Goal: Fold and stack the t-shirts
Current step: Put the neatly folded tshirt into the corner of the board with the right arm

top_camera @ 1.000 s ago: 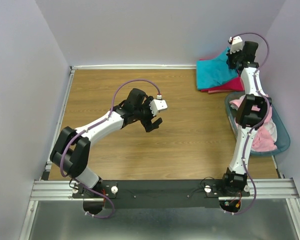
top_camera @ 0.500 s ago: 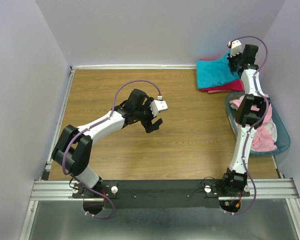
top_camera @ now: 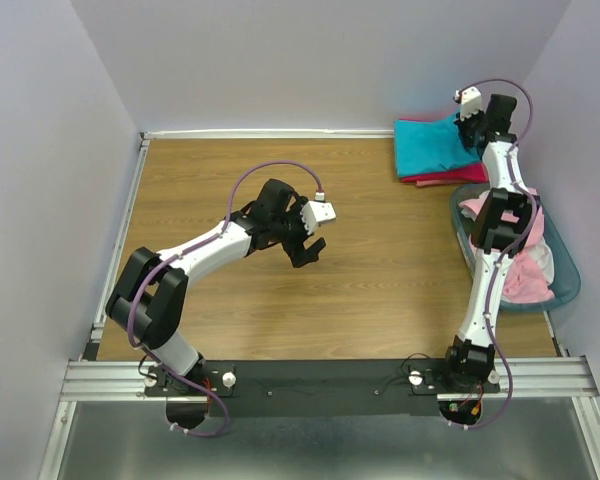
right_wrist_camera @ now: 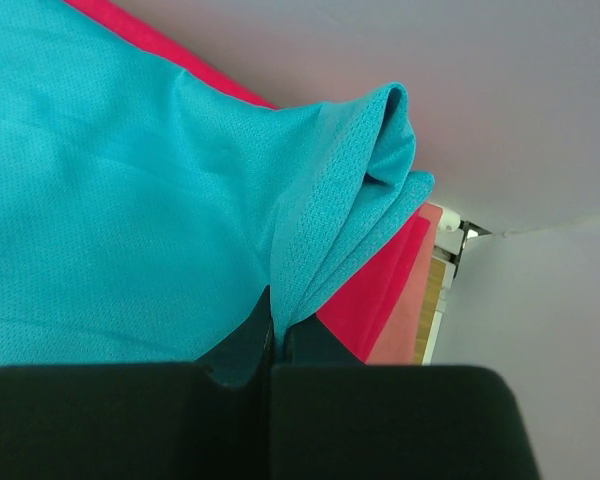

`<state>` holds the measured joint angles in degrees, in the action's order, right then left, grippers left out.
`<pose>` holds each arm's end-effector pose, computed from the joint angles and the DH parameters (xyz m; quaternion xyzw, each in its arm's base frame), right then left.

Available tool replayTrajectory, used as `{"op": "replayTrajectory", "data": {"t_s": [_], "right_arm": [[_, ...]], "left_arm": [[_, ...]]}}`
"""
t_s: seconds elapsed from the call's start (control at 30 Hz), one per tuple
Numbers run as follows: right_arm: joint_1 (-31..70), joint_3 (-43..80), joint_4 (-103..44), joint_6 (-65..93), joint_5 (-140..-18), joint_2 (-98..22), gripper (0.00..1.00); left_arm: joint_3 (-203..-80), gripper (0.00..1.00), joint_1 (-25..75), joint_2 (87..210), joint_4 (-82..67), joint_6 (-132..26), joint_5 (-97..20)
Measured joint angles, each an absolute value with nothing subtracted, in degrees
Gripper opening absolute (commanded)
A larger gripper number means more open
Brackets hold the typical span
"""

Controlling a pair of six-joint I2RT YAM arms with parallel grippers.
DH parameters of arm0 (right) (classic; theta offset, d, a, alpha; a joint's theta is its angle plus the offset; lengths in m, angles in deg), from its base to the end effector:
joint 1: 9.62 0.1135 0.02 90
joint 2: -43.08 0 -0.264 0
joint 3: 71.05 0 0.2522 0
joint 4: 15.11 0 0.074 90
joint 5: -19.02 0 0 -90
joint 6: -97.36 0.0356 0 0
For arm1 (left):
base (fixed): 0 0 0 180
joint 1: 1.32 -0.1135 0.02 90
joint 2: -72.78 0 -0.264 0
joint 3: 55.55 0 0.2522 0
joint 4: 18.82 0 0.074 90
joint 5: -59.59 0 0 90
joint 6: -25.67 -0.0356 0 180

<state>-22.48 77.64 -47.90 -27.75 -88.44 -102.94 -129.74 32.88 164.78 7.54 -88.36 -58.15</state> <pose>0.5719 -0.1196 0.2186 -0.2396 0.8258 -0.0804 0.5042 0.2760 -0.2076 0.2267 0.5166 0.7358 -0.2534 0.3570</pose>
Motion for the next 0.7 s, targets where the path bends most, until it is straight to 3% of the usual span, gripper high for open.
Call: {"op": "replayTrajectory", "data": {"t_s": [0.03, 0.07, 0.13, 0.2, 0.23, 0.43, 0.7], "right_arm": [[-22.5, 77.7, -47.7, -28.0, -88.4, -103.0, 0.11], [-22.5, 77.6, -47.4, -28.4, -88.4, -103.3, 0.37], [-22.5, 77.7, -46.7, -28.8, -88.1, -103.9, 0.65], [-22.5, 77.9, -45.8, -29.1, -86.5, -104.4, 0.71], [-22.6, 78.2, -45.4, -29.0, -85.6, -104.8, 0.79], [-23.2, 78.3, -43.7, -26.8, -83.2, -104.6, 0.97], [-23.5, 75.0, -43.3, -18.1, -82.9, -96.7, 1.00]], "left_arm": [[-129.7, 0.98, 32.9, 164.8, 7.5, -88.3, -58.2], [-129.7, 0.98, 32.9, 164.8, 7.5, -88.2, -58.2], [-129.7, 0.97, 32.9, 164.8, 7.6, -88.1, -58.2], [-129.7, 0.98, 32.9, 164.8, 7.6, -88.0, -58.2], [-129.7, 0.97, 32.9, 164.8, 7.7, -87.9, -58.2], [-129.8, 0.97, 32.8, 164.4, 8.3, -86.9, -58.2], [-129.8, 0.98, 30.4, 159.1, 8.3, -83.8, -59.3]]}}
